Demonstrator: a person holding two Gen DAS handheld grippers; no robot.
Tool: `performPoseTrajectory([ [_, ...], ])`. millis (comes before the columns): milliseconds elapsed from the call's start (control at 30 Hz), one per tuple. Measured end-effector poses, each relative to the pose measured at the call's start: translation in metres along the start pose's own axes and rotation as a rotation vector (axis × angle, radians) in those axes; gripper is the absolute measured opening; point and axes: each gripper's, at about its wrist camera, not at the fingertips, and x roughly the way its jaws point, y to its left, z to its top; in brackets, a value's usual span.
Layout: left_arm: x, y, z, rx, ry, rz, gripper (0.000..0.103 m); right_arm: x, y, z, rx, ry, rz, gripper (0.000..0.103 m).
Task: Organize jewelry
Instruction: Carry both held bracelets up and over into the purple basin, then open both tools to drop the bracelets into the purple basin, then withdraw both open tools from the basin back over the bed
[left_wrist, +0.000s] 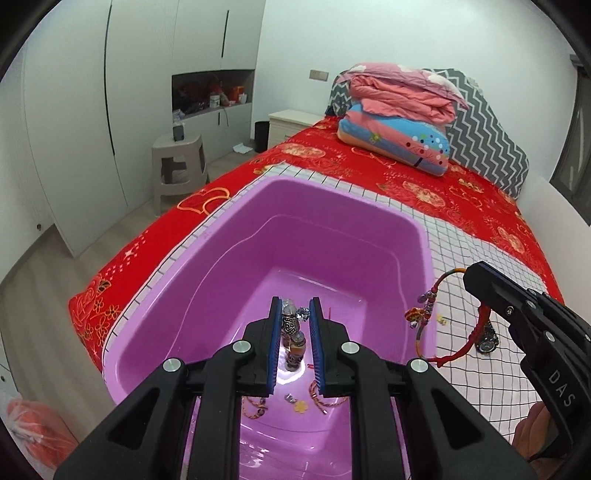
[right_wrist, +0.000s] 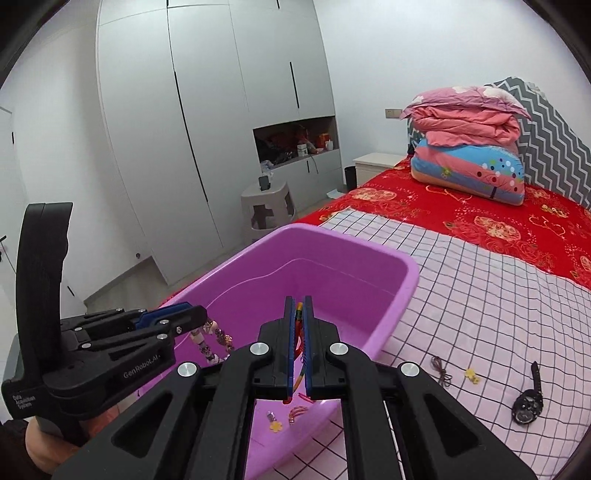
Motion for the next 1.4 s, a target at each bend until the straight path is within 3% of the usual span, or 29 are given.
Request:
performPoseTrajectory([
  [200, 0.025, 0.024, -0.011, -0.062, 0.071, 0.002, 0.015, 0.034, 0.009, -0.008, -0.013, 0.075, 0.012, 0.004],
  [700, 0.058, 0.034, -0.027, -0.111, 0.189, 0.035, 0.016, 0.077, 0.008, -0.021, 0.008, 0.212, 0.005, 0.004],
  [767, 0.058, 0.034, -0.027, -0.11, 0.192, 0.049, 0.016, 0.075, 0.009, -0.022, 0.001, 0.211, -0.006, 0.01],
  [800, 0.057, 0.034, -0.027, -0.107, 0.191, 0.061, 0.017, 0.073, 0.009, -0.021, -0.004, 0.206, -0.013, 0.02],
  [833, 0.056, 0.034, -0.026, -0.099, 0.192, 0.083, 0.022, 0.072, 0.009, -0.021, -0.007, 0.199, -0.018, 0.028],
  [933, 0.053, 0.036, -0.025, -0.111, 0.181, 0.099, 0.066, 0.066, 0.009, -0.021, -0.003, 0.186, -0.023, 0.029],
  [1133, 0.045, 0.04, -0.026, -0.126, 0.169, 0.129, 0.079, 0.058, 0.006, -0.023, 0.007, 0.18, -0.033, 0.029],
  [1400, 0.036, 0.036, -0.028, -0.122, 0.161, 0.145, 0.084, 0.05, 0.004, -0.024, 0.012, 0.168, -0.035, 0.033],
])
